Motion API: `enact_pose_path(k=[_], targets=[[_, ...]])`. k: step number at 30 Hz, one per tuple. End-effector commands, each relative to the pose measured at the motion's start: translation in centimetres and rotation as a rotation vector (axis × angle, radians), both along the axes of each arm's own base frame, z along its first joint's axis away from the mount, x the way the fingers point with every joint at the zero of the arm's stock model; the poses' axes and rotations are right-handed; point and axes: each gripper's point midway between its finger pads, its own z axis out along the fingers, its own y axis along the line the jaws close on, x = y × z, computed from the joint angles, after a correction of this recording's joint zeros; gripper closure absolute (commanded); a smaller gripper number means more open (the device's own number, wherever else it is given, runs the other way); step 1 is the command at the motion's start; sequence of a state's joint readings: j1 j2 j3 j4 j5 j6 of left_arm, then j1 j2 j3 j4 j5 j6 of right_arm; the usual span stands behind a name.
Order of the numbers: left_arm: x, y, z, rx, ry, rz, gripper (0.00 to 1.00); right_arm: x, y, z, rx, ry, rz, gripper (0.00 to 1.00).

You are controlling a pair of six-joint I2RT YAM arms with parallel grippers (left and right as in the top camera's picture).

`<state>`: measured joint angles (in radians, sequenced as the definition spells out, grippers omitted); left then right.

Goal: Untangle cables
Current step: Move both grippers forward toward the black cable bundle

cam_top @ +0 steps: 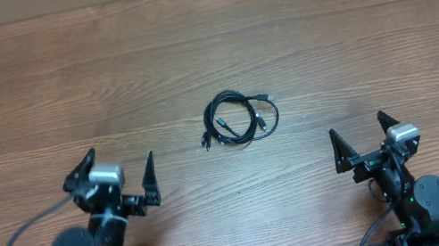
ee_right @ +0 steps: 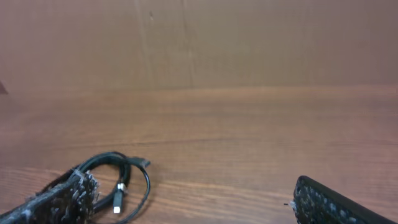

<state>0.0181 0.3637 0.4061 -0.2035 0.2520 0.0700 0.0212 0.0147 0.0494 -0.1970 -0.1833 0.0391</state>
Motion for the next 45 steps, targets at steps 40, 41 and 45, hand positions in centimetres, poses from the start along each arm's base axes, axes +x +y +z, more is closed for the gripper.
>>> enact_pose_path(k=[40, 41, 45], targets=[[9.6, -13.2, -11.0, -0.312, 1.289, 0.038, 0.16, 5.3, 4.5, 10.5, 0.269, 0.778, 0.164, 0.18], [9.2, -13.4, -12.0, -0.302, 1.317, 0.108, 0.16, 5.5, 4.0, 10.2, 0.295, 0.794, 0.114, 0.18], [8.4, -14.5, -15.1, -0.277, 1.343, 0.338, 0.12, 5.9, 2.6, 9.6, 0.349, 0.822, -0.017, 0.32]])
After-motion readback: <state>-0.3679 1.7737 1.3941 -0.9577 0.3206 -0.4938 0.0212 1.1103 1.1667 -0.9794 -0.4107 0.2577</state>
